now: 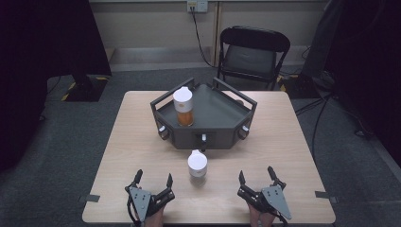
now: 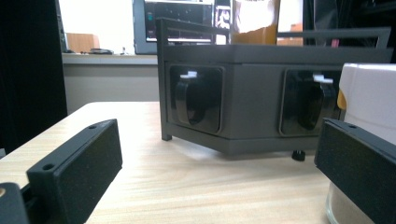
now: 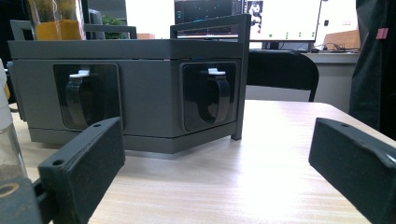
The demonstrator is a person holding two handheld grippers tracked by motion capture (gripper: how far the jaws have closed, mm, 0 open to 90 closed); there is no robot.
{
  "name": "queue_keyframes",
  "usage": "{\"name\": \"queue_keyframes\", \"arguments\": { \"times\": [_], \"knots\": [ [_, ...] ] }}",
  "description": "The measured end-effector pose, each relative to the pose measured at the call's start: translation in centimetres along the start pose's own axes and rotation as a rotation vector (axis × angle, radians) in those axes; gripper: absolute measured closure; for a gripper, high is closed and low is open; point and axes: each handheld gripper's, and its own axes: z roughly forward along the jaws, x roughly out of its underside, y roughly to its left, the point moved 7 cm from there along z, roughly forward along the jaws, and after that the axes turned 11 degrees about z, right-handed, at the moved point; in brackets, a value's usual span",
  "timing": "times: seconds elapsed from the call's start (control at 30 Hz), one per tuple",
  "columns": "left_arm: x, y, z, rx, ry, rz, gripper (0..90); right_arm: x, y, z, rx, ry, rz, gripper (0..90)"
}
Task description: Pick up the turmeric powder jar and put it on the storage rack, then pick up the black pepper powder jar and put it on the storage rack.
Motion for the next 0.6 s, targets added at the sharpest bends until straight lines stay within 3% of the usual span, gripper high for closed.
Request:
{"name": "queue_keyframes", "arguments": {
  "times": [0.17,0.6],
  "knots": [
    [-0.03,-0.25,0.04,-0.022,0.002,0.000,0.3,0.00,-0.01,0.00,-0.001,0.000,0.000,2.0],
    [-0.04,-0.23,0.11,-0.022,0.004,0.001,0.8,-0.02,-0.13,0.00,-0.012,0.001,0.000,1.7]
  ]
}}
